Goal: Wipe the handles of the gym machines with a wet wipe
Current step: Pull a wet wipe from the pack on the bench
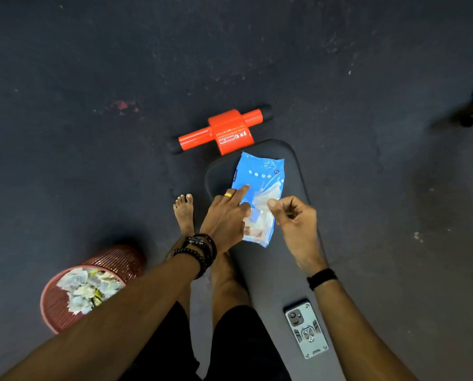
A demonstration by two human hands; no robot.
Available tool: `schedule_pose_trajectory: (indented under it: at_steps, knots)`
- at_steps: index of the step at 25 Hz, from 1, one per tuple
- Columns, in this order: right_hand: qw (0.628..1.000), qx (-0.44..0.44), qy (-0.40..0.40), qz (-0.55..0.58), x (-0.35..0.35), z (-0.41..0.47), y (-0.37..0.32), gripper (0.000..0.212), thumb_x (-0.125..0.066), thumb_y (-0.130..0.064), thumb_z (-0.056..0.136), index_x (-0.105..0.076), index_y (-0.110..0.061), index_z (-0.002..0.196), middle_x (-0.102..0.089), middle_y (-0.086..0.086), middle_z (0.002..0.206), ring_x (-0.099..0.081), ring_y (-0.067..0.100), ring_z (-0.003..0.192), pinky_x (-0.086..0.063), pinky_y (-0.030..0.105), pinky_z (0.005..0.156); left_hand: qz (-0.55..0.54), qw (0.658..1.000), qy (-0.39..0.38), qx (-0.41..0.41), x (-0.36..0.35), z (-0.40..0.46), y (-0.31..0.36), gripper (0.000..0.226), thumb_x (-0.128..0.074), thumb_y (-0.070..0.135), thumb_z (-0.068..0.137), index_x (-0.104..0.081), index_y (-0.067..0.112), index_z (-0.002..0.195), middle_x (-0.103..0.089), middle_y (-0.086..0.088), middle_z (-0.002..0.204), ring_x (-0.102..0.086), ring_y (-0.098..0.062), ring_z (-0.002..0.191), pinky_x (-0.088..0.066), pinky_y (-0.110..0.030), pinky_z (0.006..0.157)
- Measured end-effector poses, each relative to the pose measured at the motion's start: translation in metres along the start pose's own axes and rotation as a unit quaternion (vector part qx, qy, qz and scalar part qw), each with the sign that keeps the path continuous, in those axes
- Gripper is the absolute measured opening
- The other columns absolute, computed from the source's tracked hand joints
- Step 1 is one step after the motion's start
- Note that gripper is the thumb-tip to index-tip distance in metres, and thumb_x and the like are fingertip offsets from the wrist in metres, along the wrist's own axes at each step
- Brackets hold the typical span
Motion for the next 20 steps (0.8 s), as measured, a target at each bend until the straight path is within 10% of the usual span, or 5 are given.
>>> schedule_pose_trajectory:
  at_steps: [5,9,14,16,20]
  knots:
    - [0.951,-0.124,-0.162,0.232,0.034,0.0,-0.028,0.012,-0.071,-0.02,0.084,-0.071,-0.008,0.082,-0.067,0.01,0.086,-0.057,0.017,0.07,-0.047,0.032,0.068,-0.063,0.998,0.012,0.009,0.003,-0.005,-0.003,0.037,-0.053,0.019,0.092,-0.057,0.024,0.128,-0.02,0.005,0.162,-0.038,-0.021,0.135,-0.027,-0.036,0.092]
    - [0.967,-0.12,0.038,-0.221,0.057,-0.005,-0.034,0.018,-0.071,-0.021,0.087,-0.069,-0.021,0.069,-0.07,0.008,0.083,-0.066,0.02,0.075,-0.044,0.028,0.068,-0.198,0.979,0.041,0.017,0.004,-0.008,-0.008,0.05,-0.06,0.023,0.092,-0.048,0.017,0.139,-0.028,-0.005,0.159,-0.046,-0.029,0.132,-0.038,-0.04,0.106]
    - [0.977,-0.079,-0.051,-0.192,0.077,-0.05,-0.071,0.008,-0.065,-0.013,0.09,-0.067,-0.006,0.095,-0.065,0.009,0.077,-0.064,0.019,0.067,-0.047,0.033,0.067,-0.172,0.985,0.032,0.012,0.04,-0.039,-0.007,0.078,-0.067,0.024,0.084,-0.027,0.011,0.151,-0.023,-0.011,0.161,-0.043,-0.036,0.135,-0.039,-0.044,0.107]
    - [0.949,-0.146,0.048,-0.274,0.093,-0.072,-0.067,0.016,-0.066,-0.022,0.088,-0.068,-0.007,0.091,-0.067,0.009,0.085,-0.069,0.026,0.085,-0.048,0.033,0.076,-0.158,0.987,0.037,-0.009,0.067,-0.055,0.0,0.081,-0.069,0.024,0.082,-0.027,0.01,0.15,-0.025,-0.011,0.16,-0.044,-0.037,0.135,-0.04,-0.047,0.107]
    - [0.99,-0.038,0.13,-0.042,0.104,-0.131,-0.09,0.03,-0.072,-0.023,0.088,-0.06,-0.005,0.066,-0.061,0.0,0.063,-0.056,0.009,0.059,-0.048,0.03,0.063,-0.135,0.987,0.056,-0.068,0.106,-0.079,0.018,0.077,-0.068,0.026,0.084,-0.029,0.012,0.149,-0.038,-0.009,0.153,-0.047,-0.034,0.131,-0.041,-0.045,0.104]
Point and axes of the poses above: each hand's wrist, its own z-axis towards the middle knuckle, its own x-axis out of the back of the hand, y = z × x, the point moved 2 cm from there along z, towards the middle knuckle
